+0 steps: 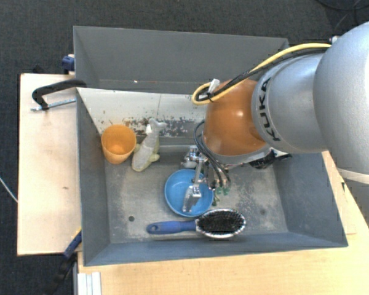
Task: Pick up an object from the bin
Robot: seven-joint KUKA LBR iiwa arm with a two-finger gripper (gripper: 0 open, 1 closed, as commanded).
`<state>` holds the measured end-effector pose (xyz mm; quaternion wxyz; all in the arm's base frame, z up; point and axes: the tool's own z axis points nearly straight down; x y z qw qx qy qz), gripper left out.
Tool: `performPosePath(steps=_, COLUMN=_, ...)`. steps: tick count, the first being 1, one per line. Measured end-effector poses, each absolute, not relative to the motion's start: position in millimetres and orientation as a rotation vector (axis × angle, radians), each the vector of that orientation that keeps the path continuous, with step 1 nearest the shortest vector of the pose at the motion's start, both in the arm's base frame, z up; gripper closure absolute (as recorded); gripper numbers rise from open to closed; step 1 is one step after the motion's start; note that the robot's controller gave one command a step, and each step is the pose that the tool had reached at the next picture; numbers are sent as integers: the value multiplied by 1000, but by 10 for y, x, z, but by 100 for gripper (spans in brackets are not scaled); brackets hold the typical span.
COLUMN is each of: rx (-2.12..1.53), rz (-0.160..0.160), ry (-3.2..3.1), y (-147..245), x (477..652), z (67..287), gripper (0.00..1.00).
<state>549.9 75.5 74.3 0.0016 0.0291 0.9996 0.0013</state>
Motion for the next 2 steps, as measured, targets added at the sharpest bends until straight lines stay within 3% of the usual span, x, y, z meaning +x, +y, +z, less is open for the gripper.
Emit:
performPosePath(steps=1, rx=95, rz=4, ry=3126, y=744, x=5540, z=780, gripper=100)
performPosePath(steps=2, rx=95, rz=5, ry=3129, y=754, x=5568, z=1204, gripper=100)
